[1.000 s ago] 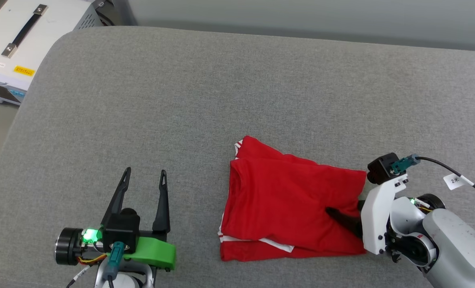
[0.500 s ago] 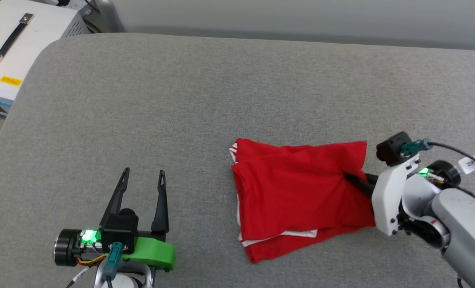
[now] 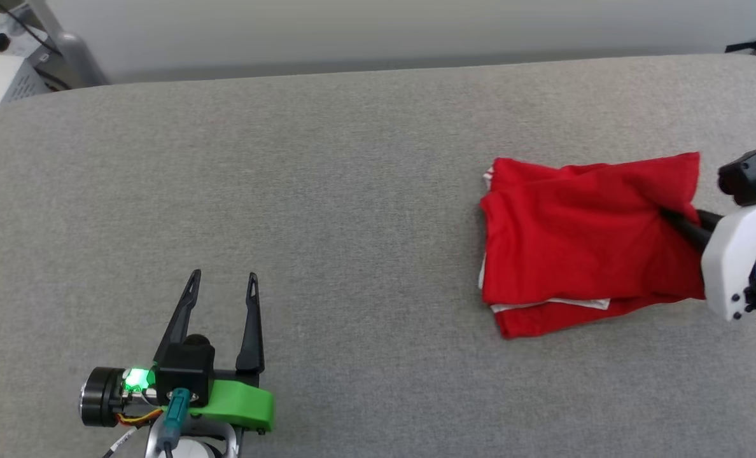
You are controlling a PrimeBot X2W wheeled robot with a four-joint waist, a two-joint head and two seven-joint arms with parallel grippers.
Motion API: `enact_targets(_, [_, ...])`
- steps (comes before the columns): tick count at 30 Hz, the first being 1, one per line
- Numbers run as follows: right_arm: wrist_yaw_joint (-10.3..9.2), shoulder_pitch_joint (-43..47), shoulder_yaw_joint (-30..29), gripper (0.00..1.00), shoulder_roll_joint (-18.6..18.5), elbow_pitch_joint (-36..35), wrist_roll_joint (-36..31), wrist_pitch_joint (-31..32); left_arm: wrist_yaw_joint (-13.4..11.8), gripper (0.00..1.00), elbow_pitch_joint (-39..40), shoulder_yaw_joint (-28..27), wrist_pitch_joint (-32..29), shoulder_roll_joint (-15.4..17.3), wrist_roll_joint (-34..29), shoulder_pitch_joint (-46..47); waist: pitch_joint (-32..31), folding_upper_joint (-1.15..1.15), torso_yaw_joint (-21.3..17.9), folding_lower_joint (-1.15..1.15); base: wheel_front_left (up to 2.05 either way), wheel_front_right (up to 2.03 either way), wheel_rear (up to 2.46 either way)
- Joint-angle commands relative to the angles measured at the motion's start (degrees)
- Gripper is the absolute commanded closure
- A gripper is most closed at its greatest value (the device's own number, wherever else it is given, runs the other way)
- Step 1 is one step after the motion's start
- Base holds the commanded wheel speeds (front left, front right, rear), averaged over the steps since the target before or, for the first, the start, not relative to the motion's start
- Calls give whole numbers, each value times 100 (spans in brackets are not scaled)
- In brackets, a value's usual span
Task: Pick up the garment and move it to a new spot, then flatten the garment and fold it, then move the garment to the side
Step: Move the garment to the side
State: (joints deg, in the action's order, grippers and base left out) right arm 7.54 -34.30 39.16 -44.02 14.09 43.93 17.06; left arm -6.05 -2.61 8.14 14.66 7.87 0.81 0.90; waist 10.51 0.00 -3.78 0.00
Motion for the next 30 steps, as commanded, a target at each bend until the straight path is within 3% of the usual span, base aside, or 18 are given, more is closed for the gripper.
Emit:
enact_targets(1, [-5, -92, -105, 100, -112, -4, -23, 24, -18, 0, 51, -30, 34, 43, -23, 18, 139, 0, -318, 0, 0, 0, 0])
enact_targets(11, [-5, -195, -736, 100, -646, 423, -386, 105, -12, 0, 269, -207, 34, 306, -59, 335, 897, 0, -620, 0, 0, 0, 0])
enact_targets(22, [-5, -790, -1463, 100, -1013, 1611, -842, 161, 17, 0, 562, -168, 34, 453, -108, 933, 1918, 0, -337, 0, 0, 0, 0])
enact_targets(30, [-5, -1326, -1821, 100, -1112, 2535, -1163, -78, -60, 0, 690, -106, 34, 434, -107, 1163, 2219, 0, -178, 0, 0, 0, 0])
